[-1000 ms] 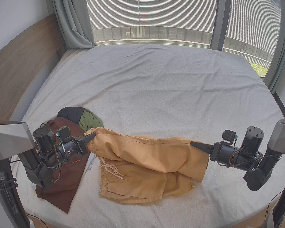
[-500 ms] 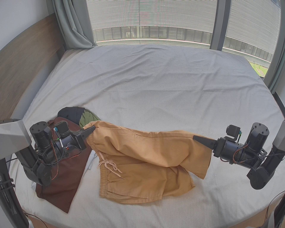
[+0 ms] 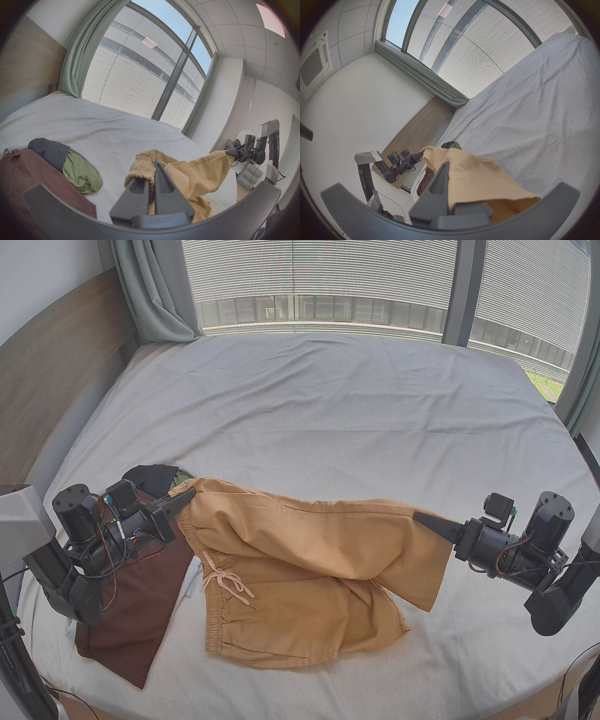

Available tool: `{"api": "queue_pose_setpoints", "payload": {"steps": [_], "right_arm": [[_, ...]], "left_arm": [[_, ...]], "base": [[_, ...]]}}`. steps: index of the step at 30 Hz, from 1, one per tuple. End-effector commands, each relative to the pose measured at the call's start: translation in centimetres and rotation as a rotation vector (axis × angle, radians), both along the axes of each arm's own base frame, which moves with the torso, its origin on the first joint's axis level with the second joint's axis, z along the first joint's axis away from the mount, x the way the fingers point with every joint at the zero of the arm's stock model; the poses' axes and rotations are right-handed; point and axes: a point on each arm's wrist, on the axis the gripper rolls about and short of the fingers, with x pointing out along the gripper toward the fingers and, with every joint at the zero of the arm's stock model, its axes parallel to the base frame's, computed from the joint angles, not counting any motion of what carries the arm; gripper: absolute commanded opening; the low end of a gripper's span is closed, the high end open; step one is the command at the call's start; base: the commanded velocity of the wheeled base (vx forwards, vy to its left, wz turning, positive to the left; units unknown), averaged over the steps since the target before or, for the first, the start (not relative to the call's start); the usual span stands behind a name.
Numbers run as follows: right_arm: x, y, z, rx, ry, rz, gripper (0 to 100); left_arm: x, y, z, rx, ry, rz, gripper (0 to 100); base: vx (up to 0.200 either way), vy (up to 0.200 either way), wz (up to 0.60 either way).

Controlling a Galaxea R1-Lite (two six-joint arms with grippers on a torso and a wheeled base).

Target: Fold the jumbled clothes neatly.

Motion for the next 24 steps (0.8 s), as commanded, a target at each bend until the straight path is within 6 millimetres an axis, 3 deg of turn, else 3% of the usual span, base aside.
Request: {"api": "queue_pose_setpoints", "payload": {"steps": [1, 24], "right_arm": [[0.1, 0.0, 0.3, 0.005, -0.012, -0.003, 0], [1.3, -2.2, 1.7, 0.020, -0.075, -0.086, 0]], "left_arm": [[0.0, 0.1, 0.4, 0.001, -0.015, 0.003, 0], [0.3, 0.6, 0.5, 0.006, -0.030, 0.020, 0]], "base": [[0.000, 0.000, 0.00], [0.000, 0.000, 0.00]]}}
